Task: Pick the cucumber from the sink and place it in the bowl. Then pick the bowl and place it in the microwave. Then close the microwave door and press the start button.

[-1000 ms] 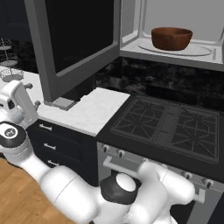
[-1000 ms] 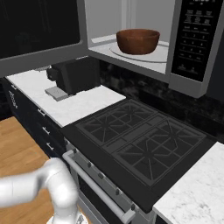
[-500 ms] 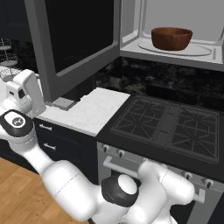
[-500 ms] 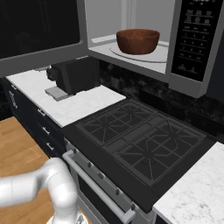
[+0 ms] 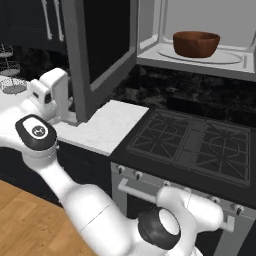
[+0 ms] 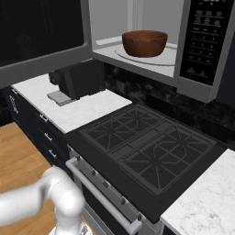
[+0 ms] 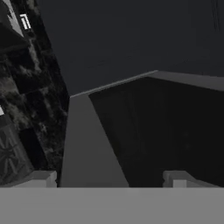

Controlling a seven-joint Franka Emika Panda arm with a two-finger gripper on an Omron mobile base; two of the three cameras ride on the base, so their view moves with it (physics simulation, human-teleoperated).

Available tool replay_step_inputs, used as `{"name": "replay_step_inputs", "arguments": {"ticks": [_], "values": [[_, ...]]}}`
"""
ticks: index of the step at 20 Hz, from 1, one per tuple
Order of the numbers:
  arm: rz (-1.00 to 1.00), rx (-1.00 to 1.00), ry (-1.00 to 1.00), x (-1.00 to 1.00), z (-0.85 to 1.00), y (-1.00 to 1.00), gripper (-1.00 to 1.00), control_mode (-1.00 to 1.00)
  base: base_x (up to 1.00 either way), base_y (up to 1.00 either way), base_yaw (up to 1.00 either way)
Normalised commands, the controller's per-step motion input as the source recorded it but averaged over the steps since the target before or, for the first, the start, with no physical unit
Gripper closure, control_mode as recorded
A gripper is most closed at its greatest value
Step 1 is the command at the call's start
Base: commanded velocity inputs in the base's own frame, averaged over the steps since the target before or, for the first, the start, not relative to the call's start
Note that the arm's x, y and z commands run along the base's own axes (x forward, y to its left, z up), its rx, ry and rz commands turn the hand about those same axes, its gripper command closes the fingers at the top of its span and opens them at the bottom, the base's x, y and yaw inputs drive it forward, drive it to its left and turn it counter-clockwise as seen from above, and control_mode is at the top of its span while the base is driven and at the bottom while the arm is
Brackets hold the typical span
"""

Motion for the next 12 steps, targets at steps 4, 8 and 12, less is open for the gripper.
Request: {"name": "replay_step_inputs", "arguments": {"ticks": [4, 8, 12], "values": [[0.00, 0.20, -0.03, -0.35, 0.19, -0.99, -1.00, -1.00, 0.00, 0.00, 0.00], [0.00, 0.21, -0.11, -0.72, 0.21, -1.00, -1.00, -1.00, 0.00, 0.00, 0.00], [0.00, 0.23, -0.10, -0.75, 0.22, -1.00, -1.00, -1.00, 0.00, 0.00, 0.00]]}}
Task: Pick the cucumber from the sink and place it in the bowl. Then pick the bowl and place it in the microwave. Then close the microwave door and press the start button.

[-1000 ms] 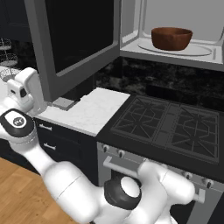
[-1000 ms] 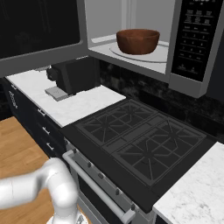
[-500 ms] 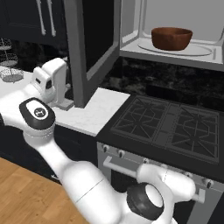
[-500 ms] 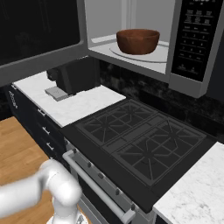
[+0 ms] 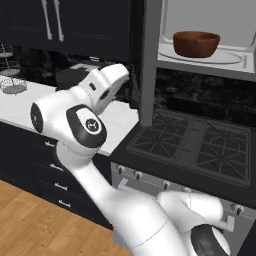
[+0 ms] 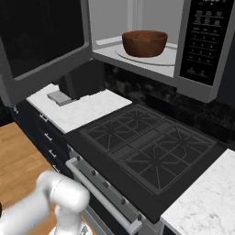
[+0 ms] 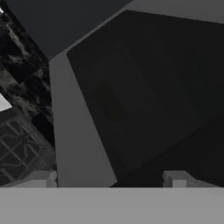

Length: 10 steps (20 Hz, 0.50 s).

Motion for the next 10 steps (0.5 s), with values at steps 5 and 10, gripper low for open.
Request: {"name": "replay_step_inputs", "arguments": {"ticks": [5, 10], "values": [[0.00, 0.24, -0.01, -0.32, 0.20, -1.00, -1.00, -1.00, 0.00, 0.00, 0.00], [0.00, 0.23, 0.00, -0.04, 0.17, -1.00, -1.00, -1.00, 0.00, 0.00, 0.00]]}}
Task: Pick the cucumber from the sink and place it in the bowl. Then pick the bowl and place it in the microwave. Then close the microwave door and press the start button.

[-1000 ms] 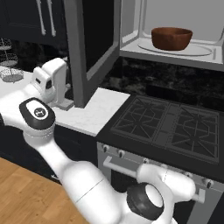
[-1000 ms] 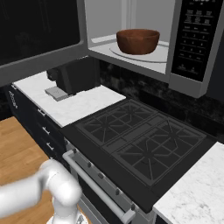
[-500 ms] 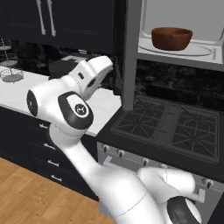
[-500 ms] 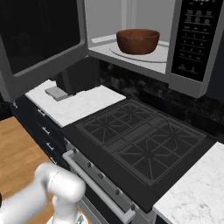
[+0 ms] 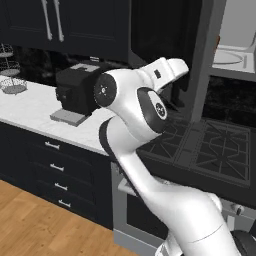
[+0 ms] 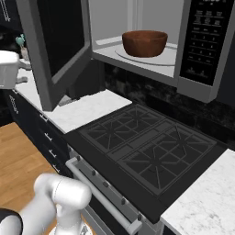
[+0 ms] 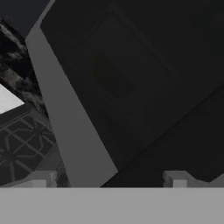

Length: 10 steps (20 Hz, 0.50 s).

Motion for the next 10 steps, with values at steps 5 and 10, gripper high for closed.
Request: {"name": "replay_step_inputs", "arguments": {"ticks": [5, 10], "values": [[0.00, 0.20, 0.00, 0.00, 0.05, -0.99, -1.00, -1.00, 0.00, 0.00, 0.00], [0.00, 0.13, 0.05, 0.25, 0.00, -0.82, -1.00, -1.00, 0.00, 0.00, 0.00]]}}
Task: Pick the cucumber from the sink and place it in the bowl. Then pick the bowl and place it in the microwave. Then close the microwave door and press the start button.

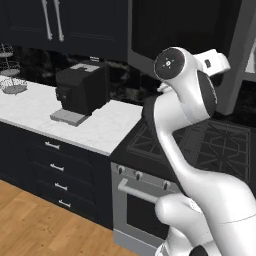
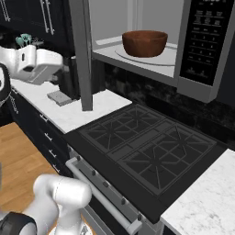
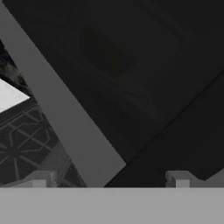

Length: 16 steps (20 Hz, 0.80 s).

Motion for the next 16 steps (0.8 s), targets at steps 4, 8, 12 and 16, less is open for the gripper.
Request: {"name": "replay_step_inputs", "arguments": {"ticks": [4, 8, 12, 16], "values": [[-0.01, 0.06, 0.02, 0.51, 0.00, -0.72, -1.00, -1.00, 0.00, 0.00, 0.00], [-0.02, 0.00, -0.02, 0.66, 0.00, -0.37, -1.00, -1.00, 0.00, 0.00, 0.00], [0.00, 0.00, -0.06, 0.80, 0.00, -0.20, -1.00, -1.00, 0.00, 0.00, 0.00], [0.00, 0.01, 0.00, 0.88, 0.00, -0.39, -1.00, -1.00, 0.00, 0.00, 0.00]]}}
